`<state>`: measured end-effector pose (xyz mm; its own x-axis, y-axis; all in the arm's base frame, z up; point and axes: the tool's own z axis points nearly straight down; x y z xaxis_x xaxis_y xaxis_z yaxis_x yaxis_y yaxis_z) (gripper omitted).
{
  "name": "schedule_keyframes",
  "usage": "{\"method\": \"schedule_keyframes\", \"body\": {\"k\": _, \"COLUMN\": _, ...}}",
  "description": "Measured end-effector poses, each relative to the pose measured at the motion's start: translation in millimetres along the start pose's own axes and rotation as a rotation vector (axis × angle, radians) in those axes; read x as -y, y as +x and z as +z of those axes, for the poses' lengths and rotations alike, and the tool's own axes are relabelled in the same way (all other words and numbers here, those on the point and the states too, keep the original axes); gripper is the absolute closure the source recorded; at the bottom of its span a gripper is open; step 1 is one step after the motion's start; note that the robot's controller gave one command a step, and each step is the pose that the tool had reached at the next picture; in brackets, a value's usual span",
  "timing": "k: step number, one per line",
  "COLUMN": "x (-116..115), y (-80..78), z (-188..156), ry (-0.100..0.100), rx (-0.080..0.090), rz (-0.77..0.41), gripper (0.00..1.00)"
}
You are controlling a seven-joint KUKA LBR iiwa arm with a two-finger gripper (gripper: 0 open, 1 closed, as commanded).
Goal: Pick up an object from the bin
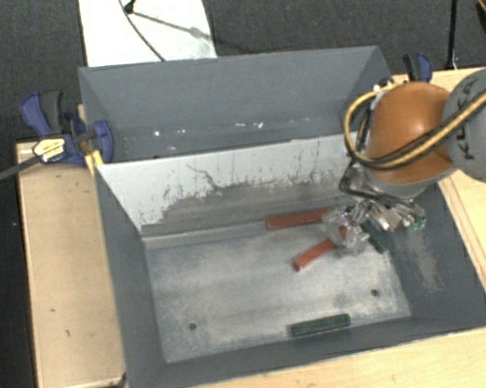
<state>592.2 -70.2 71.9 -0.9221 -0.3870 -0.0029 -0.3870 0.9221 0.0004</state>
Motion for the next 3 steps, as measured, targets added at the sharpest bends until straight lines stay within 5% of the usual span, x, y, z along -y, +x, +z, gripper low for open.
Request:
{"method": "schedule_keyframes", "body": {"k": 1, "x": 0, "y": 0.7, "z": 1, "ry": -0.001, "rx": -0.002, "rz": 0.004, "gripper": 0.0}}
{"method": "schedule_keyframes", "body": {"k": 2, "x": 0, "y": 0.8, "z": 1, "ry": -0.001, "rx": -0.003, "rz": 0.008, "gripper": 1.0}}
{"method": "schedule_keyframes", "body": {"k": 3, "x": -15, "y": -5.6, "z": -158, "ry": 0.005, "rx": 0.009, "rz": 0.088, "gripper": 1.0}}
